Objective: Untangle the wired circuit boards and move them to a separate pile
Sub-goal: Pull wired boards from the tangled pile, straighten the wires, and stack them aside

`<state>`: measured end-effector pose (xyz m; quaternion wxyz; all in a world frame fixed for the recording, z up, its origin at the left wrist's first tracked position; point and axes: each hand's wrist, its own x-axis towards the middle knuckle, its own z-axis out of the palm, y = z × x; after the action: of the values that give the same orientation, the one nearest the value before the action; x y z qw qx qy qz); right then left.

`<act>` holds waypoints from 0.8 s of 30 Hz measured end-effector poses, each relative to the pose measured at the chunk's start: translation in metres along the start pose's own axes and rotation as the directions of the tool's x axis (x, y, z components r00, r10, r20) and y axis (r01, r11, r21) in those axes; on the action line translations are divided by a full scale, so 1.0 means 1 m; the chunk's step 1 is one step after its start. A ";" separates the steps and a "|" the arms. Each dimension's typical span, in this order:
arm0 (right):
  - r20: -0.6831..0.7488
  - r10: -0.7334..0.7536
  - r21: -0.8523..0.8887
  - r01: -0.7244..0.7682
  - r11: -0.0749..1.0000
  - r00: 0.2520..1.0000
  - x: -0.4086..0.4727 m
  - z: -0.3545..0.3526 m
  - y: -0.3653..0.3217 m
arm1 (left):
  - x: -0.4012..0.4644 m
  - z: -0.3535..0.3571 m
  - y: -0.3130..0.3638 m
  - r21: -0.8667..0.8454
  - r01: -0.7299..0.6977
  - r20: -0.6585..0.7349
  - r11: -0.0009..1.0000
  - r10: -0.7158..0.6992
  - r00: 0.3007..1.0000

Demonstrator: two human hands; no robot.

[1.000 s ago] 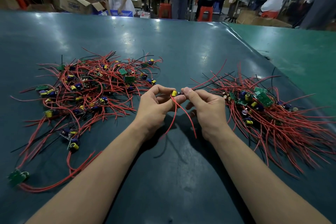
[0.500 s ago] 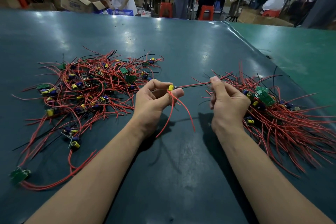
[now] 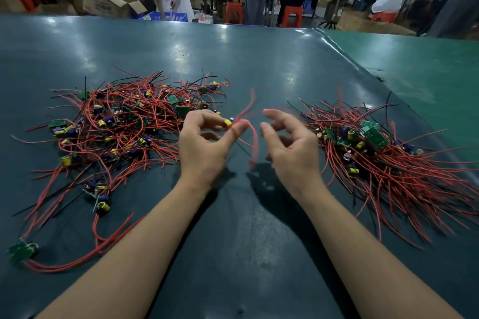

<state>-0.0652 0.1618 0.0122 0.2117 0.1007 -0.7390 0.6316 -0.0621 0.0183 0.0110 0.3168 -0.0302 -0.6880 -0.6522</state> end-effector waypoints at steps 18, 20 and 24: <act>0.225 -0.025 0.138 -0.006 0.990 0.974 -0.005 0.001 -0.005 | -0.006 -0.006 0.000 0.487 -0.462 0.229 0.741 0.402 0.887; 0.179 0.074 0.240 -0.116 0.964 0.981 -0.003 0.000 -0.005 | -0.006 -0.005 0.000 0.432 -0.510 0.276 0.743 0.430 0.860; 0.137 0.179 0.321 -0.214 0.922 0.974 0.001 -0.003 -0.006 | -0.004 -0.006 -0.005 0.426 -0.549 0.324 0.720 0.445 0.835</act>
<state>-0.0629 0.1637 0.0180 0.0880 0.0934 -0.6376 0.7596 -0.0589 0.0139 0.0046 0.4072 -0.1959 -0.8272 -0.3341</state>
